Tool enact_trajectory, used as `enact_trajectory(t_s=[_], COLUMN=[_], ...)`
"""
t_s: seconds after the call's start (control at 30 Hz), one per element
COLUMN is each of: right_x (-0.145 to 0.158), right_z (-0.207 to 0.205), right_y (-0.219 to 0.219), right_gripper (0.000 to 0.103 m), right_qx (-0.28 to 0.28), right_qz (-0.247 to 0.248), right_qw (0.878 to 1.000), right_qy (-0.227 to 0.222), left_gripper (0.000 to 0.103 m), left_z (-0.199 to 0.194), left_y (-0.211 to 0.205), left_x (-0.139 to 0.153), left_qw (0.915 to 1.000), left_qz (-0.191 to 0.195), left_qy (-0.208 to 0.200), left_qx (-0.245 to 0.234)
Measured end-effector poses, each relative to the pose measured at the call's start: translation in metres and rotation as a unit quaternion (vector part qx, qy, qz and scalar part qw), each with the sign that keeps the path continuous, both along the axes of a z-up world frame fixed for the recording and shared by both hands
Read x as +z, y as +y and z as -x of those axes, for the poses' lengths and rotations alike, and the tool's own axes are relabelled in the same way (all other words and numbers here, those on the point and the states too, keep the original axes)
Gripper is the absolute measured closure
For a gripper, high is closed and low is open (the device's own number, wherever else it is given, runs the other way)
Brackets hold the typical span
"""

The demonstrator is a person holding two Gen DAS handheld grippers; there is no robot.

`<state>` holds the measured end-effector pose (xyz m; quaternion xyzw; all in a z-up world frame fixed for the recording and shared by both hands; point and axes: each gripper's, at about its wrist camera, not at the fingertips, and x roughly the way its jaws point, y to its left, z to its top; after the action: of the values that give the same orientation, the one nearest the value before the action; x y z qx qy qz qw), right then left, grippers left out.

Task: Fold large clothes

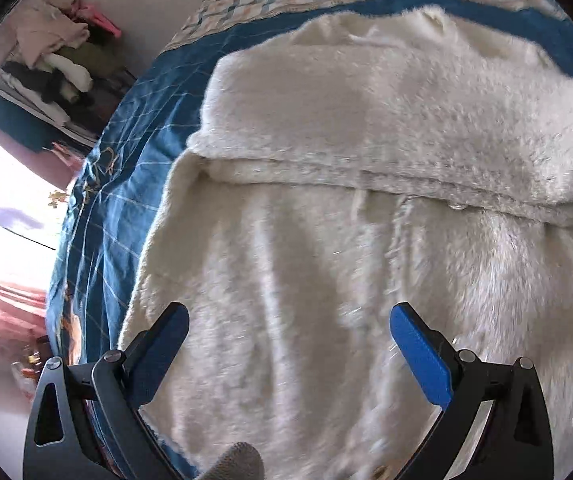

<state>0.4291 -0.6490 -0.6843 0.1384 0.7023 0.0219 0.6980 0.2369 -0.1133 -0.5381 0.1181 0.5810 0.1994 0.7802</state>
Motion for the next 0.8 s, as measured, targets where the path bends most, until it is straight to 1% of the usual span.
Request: enact_trajectory(t_s=[0.07,0.13,0.17,0.2,0.23,0.27,0.3,0.37,0.4,0.43,0.5,0.53,0.57,0.6,0.63,0.67,0.7,0.73,0.77,0.8], right_x=[0.003,-0.009,-0.019,-0.029,-0.032,-0.029,-0.025,-0.021,-0.023,-0.026,-0.02,-0.014,-0.005,0.009,0.019,0.033,0.041,0.05,0.053,0.052], right_z=[-0.023,-0.044,-0.055,-0.064,-0.071,-0.077,-0.08,-0.085,-0.086,-0.086,-0.088,-0.091,-0.093,-0.089,-0.097,-0.098,-0.1,-0.106,-0.109,-0.117], right_y=[0.003,0.009,0.014,0.017,0.013,0.002,-0.01,-0.043,-0.057,-0.066,-0.083,-0.092,-0.104,-0.123,-0.137,-0.152,-0.16,-0.171,-0.174,-0.176], right_gripper=[0.052,0.052,0.052,0.053,0.053,0.062,0.065,0.065,0.065,0.065,0.064,0.063,0.063,0.06,0.06,0.057,0.049,0.046,0.043,0.043], right_qx=[0.051,0.104,0.134,0.163,0.173,0.167,0.153,0.107,0.091,0.086,0.07,0.06,0.044,0.026,0.011,-0.009,-0.019,-0.029,-0.033,-0.032], right_qz=[-0.004,-0.006,0.001,0.021,0.033,0.051,0.054,0.048,0.04,0.037,0.032,0.021,0.002,-0.021,-0.046,-0.081,-0.106,-0.151,-0.184,-0.224], right_qw=[0.998,0.994,0.991,0.986,0.984,0.983,0.984,0.99,0.993,0.994,0.996,0.998,0.999,0.999,0.999,0.996,0.993,0.987,0.981,0.973], right_qy=[-0.022,-0.026,-0.026,-0.029,-0.04,-0.062,-0.074,-0.077,-0.065,-0.051,-0.038,-0.02,-0.012,-0.015,-0.021,-0.035,-0.044,-0.052,-0.052,-0.046], left_gripper=[0.0,0.0,0.0,0.0,0.0,0.0,0.0,0.0,0.0,0.0,0.0,0.0,0.0,0.0,0.0,0.0,0.0,0.0,0.0,0.0], left_z=[-0.008,-0.02,-0.025,-0.03,-0.032,-0.035,-0.036,-0.038,-0.038,-0.038,-0.039,-0.039,-0.039,-0.04,-0.04,-0.039,-0.038,-0.038,-0.038,-0.037], left_y=[-0.005,-0.008,-0.009,-0.007,-0.004,-0.001,0.004,0.008,0.01,0.008,0.008,0.008,0.008,0.002,0.002,0.005,0.009,0.013,0.015,0.019], left_x=[-0.012,-0.028,-0.034,-0.041,-0.043,-0.045,-0.046,-0.046,-0.046,-0.047,-0.049,-0.049,-0.049,-0.05,-0.05,-0.05,-0.05,-0.05,-0.05,-0.049], left_qw=[0.9998,0.9989,0.9985,0.9976,0.9973,0.9972,0.9973,0.9974,0.9974,0.9974,0.9973,0.9974,0.9976,0.9978,0.9979,0.9981,0.9983,0.9985,0.9985,0.9985], left_qz=[-0.01,-0.028,-0.037,-0.053,-0.058,-0.057,-0.054,-0.052,-0.052,-0.053,-0.053,-0.051,-0.048,-0.043,-0.037,-0.031,-0.022,-0.015,-0.009,-0.001], left_qy=[0.007,0.018,0.021,0.024,0.023,0.02,0.017,0.014,0.014,0.014,0.013,0.013,0.012,0.012,0.01,0.007,0.003,0.001,-0.001,-0.003], left_qx=[0.018,0.032,0.036,0.038,0.04,0.043,0.047,0.048,0.047,0.047,0.049,0.049,0.049,0.05,0.052,0.053,0.053,0.053,0.053,0.054])
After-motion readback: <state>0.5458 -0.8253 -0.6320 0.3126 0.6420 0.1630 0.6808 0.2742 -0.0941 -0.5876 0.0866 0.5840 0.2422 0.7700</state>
